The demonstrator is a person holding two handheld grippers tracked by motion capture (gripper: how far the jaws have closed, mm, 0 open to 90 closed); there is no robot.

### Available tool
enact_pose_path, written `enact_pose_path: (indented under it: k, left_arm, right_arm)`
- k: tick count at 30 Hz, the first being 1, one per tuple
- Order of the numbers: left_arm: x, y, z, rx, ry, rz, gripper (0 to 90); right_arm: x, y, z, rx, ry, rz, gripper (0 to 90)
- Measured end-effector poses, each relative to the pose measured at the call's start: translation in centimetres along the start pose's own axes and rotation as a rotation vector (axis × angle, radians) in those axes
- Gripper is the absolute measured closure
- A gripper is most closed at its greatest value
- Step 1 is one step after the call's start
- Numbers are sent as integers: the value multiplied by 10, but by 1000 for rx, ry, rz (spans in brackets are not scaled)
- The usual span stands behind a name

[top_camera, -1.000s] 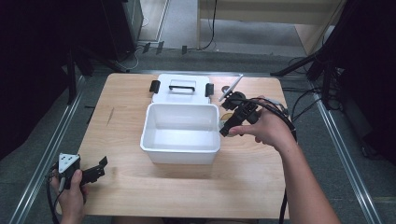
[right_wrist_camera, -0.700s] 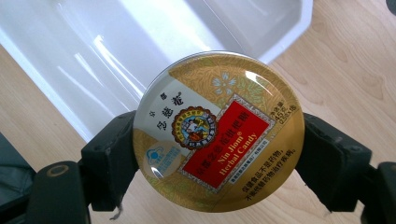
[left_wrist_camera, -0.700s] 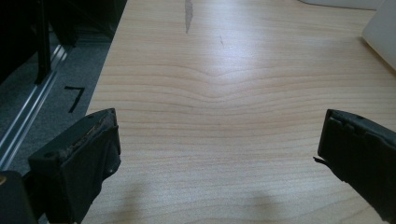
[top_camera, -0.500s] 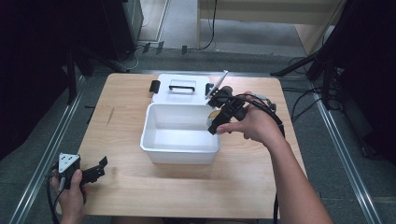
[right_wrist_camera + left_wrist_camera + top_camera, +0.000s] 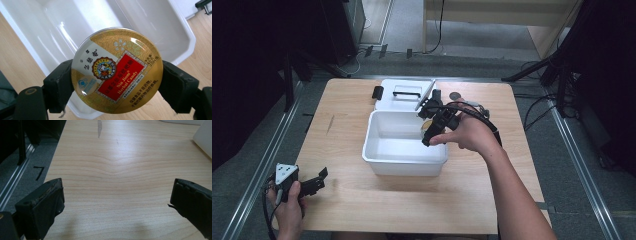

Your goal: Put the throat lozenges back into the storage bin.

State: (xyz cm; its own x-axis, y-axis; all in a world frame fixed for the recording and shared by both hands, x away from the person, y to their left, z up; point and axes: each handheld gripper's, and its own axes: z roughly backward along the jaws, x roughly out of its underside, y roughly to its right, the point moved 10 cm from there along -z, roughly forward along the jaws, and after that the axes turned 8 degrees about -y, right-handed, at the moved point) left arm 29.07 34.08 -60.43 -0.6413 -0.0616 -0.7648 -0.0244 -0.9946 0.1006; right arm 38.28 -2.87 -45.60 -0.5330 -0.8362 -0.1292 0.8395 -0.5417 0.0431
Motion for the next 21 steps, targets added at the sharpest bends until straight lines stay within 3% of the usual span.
enact_pose_path:
  k: [8,21]
  left_arm:
    - [-1,1,-2,2,1,-4,0]
    - [-1,1,-3,8,-4,0,0]
  right_arm:
    - [-4,-1,-16,70,-19,74,199]
    - [-2,1,-42,83,-43,138,198]
